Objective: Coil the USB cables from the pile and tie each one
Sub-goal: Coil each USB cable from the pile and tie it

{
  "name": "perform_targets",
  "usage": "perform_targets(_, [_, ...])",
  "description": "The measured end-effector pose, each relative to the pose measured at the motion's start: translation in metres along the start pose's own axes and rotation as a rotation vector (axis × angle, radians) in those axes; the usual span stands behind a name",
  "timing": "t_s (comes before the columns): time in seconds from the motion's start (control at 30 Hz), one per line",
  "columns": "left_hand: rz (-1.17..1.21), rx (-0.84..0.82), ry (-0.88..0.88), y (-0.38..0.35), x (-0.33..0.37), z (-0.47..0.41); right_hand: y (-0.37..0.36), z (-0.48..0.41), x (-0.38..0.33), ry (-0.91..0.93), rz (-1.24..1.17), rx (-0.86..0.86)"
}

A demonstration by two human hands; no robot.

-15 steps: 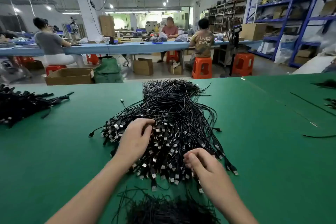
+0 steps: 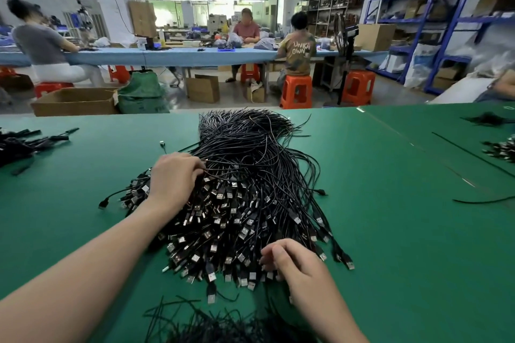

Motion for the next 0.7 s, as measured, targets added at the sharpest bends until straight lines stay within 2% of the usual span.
perform_targets(0.13, [0.168,0.05,-0.039,0.032,0.025,0.012,0.003,0.001,-0.007,0.005,-0.028,0.024])
perform_targets(0.27, [0.372,-0.023,-0.117,0.072,0.065,0.04,-0.004,-0.001,-0.021,0.002,-0.128,0.03])
perform_targets(0.33, [0.446,-0.127,-0.122,0.088,0.084,0.06,-0.01,-0.002,-0.031,0.01,-0.216,0.053])
perform_targets(0.47, [0.719,-0.478,-0.015,0.101,0.106,0.116,-0.018,0.003,-0.055,0.049,-0.391,0.075])
perform_targets(0.57, [0.992,-0.569,0.112,0.11,0.103,0.157,-0.025,0.021,-0.072,0.053,-0.638,0.044])
perform_targets(0.7, [1.202,-0.653,0.314,0.109,0.093,0.198,-0.032,0.06,-0.082,-0.058,-0.746,0.027])
Point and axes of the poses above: each hand's wrist, its own z-axis away from the middle knuckle, its own y-axis out of the back of the hand, x = y × z, the point moved 7 cm from there along -z, towards the middle knuckle, and after that the axes turned 14 degrees about y, right-handed, at the moved point
